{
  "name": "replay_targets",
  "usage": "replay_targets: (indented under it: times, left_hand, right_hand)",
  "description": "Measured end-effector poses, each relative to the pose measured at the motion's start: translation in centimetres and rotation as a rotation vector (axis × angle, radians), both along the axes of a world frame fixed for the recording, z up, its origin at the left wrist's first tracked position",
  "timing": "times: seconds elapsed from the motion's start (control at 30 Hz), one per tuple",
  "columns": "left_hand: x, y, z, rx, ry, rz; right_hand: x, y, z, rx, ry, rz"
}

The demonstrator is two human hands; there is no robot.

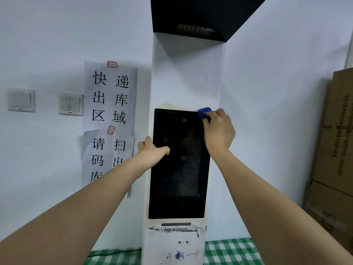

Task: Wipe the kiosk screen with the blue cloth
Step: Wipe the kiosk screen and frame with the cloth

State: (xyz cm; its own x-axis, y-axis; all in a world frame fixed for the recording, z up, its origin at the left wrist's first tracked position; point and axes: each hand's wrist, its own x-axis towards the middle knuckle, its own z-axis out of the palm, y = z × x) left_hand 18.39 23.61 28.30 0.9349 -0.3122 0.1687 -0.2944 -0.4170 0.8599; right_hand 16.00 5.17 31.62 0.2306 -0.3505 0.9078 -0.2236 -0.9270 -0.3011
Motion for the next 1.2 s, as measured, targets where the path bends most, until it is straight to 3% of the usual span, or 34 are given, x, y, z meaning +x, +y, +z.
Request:
replay_targets:
  times: [0.37, 0.53, 0.7, 0.97, 1.2]
  left_hand:
    - [0.7, 1.0, -0.4, 0.007, -0.035, -0.046]
    - [0.6, 0.9, -0.4, 0.007, -0.028, -0.044]
    - [0.5, 0.8, -0.3, 0.005, -0.016, -0.042]
    - [0.8, 1.1, -0.7, 0.019, -0.042, -0.062]
    - [0.7, 0.8, -0.7, 0.017, -0.037, -0.048]
  right_hand:
    - [4.5, 10.8, 1.6, -0.463, 0.177, -0.006]
    - [3.2, 5.6, 1.1, -0.378, 0.046, 0.005]
    - [2.7, 4.8, 0.7, -0.247, 0.044, 0.014]
    - [4.2, 10.5, 1.6, -0.545, 0.154, 0.015]
    - [2.7, 3.7, 1.9, -0.352, 0.009, -0.003]
